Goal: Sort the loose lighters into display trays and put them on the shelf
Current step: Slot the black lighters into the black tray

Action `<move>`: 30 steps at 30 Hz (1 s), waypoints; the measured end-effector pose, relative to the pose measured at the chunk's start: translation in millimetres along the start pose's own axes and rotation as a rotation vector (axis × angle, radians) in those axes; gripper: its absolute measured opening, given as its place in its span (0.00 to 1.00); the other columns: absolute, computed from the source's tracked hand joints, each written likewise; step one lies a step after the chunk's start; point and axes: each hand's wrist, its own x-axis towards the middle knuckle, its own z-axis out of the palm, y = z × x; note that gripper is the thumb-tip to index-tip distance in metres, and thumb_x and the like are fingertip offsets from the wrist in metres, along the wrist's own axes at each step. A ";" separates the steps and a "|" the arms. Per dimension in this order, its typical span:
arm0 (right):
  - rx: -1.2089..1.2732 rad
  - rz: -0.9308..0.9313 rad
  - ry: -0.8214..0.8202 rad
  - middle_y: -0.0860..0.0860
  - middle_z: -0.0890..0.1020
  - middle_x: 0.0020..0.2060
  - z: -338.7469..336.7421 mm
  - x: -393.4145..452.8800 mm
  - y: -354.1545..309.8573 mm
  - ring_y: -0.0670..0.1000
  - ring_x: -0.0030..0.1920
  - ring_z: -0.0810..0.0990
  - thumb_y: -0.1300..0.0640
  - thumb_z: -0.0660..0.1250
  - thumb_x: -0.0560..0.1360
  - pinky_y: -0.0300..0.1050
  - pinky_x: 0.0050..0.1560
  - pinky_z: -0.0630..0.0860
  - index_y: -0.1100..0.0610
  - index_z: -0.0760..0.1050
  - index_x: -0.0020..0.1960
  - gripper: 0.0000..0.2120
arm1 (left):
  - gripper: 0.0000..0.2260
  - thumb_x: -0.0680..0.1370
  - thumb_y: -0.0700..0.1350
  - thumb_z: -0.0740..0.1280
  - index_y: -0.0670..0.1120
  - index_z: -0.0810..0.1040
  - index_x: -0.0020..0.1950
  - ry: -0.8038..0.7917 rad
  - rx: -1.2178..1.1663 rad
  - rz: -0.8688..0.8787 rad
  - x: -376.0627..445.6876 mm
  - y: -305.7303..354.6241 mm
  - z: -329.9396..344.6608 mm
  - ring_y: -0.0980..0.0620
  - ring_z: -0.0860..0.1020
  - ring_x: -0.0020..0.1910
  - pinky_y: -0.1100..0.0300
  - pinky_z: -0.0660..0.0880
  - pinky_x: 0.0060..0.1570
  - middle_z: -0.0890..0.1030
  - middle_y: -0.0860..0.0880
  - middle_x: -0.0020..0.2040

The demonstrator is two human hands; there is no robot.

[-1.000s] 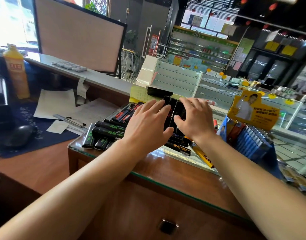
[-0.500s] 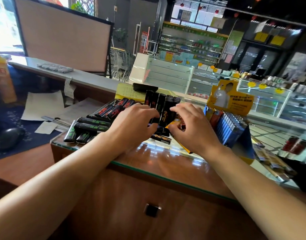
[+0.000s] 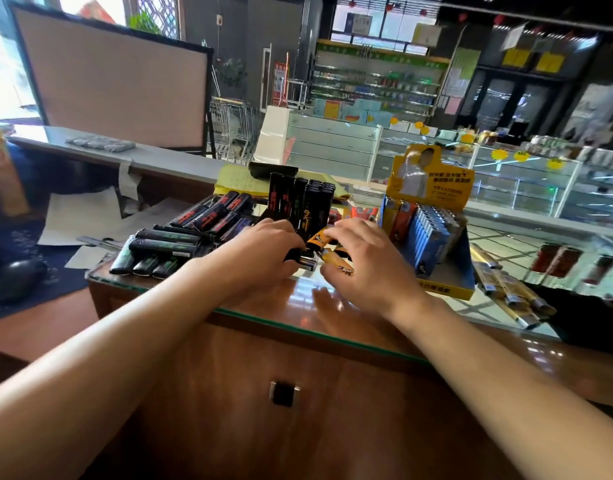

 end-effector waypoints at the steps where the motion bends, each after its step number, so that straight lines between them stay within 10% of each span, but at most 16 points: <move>1: -0.006 -0.001 -0.006 0.49 0.70 0.70 0.9 -1.3 -0.9 0.50 0.72 0.62 0.46 0.64 0.77 0.44 0.72 0.58 0.52 0.70 0.71 0.25 | 0.18 0.78 0.47 0.66 0.51 0.76 0.68 0.006 -0.030 -0.001 -1.5 0.3 0.9 0.47 0.72 0.66 0.46 0.69 0.65 0.75 0.50 0.66; 19: -0.009 0.017 0.024 0.49 0.71 0.69 -0.2 -11.0 -4.3 0.50 0.71 0.63 0.46 0.65 0.77 0.45 0.71 0.60 0.53 0.70 0.71 0.24 | 0.20 0.79 0.56 0.65 0.49 0.70 0.67 -0.045 -0.085 -0.180 -16.2 13.9 -0.4 0.45 0.67 0.67 0.45 0.65 0.68 0.72 0.46 0.66; 30: 0.030 0.025 0.064 0.48 0.72 0.67 1.2 -8.9 -3.1 0.49 0.69 0.64 0.48 0.64 0.77 0.43 0.67 0.61 0.52 0.71 0.69 0.21 | 0.10 0.79 0.49 0.64 0.43 0.78 0.53 0.182 -0.027 -0.221 -19.2 22.6 -4.7 0.45 0.77 0.46 0.53 0.72 0.43 0.80 0.46 0.47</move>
